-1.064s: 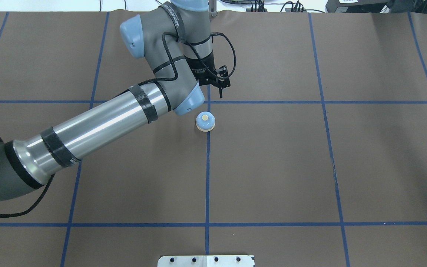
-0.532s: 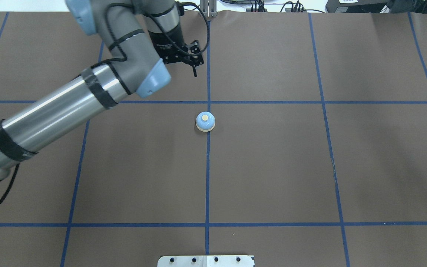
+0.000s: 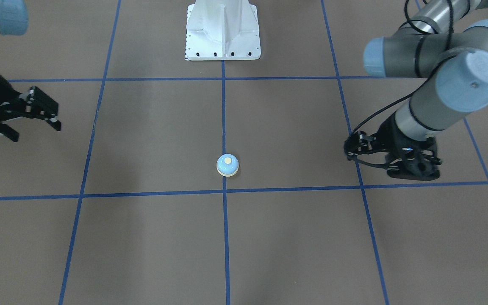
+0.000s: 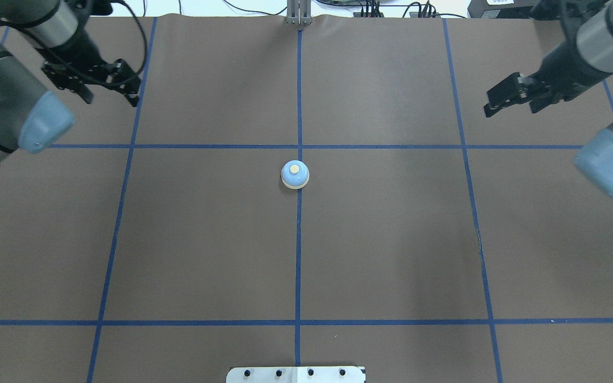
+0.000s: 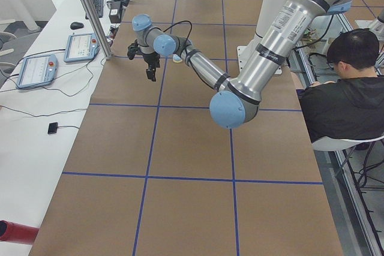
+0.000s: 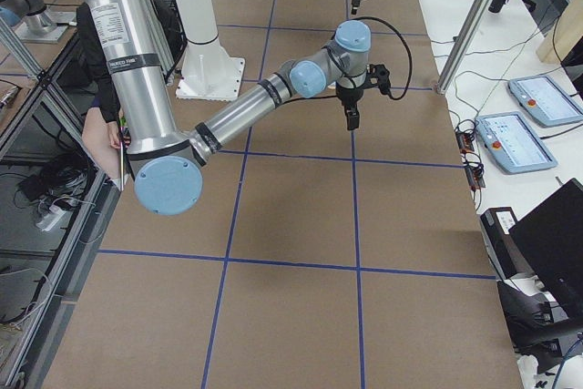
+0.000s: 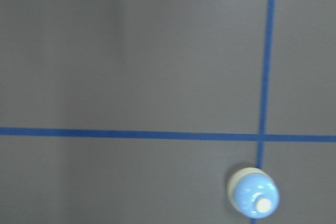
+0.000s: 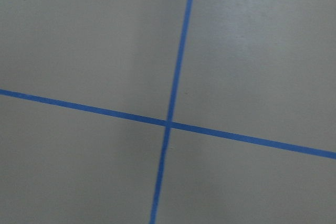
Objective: Place and press bell with both arms
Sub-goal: 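Retract the left arm while the right arm reaches toward the bell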
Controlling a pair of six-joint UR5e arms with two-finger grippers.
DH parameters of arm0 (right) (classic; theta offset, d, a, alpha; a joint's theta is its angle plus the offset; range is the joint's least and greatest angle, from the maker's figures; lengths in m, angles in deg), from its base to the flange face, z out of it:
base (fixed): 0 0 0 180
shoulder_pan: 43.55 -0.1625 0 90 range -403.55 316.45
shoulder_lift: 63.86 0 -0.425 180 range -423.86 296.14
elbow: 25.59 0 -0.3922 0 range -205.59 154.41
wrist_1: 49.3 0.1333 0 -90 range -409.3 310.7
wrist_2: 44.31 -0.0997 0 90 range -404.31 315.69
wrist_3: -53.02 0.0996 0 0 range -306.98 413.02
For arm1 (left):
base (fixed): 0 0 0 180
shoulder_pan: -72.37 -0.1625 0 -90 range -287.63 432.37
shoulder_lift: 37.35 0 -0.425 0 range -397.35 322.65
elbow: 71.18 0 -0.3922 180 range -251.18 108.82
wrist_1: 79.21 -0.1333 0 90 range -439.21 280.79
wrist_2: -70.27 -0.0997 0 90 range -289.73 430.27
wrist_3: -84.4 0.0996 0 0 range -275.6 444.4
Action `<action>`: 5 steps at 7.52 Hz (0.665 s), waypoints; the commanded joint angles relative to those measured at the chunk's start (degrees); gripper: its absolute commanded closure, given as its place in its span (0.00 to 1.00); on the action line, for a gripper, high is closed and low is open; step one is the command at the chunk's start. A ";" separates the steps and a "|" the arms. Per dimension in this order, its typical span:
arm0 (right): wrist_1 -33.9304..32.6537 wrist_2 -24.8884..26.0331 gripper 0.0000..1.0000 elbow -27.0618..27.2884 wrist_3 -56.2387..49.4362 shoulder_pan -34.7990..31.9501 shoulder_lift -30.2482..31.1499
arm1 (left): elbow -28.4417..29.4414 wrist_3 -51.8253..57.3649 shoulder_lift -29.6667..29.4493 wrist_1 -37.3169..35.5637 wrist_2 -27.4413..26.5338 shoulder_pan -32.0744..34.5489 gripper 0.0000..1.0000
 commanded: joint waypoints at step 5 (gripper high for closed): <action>-1.71 10.67 0.00 -12.14 19.21 15.53 -20.97 | -11.46 25.00 28.53 2.35 0.03 16.85 0.00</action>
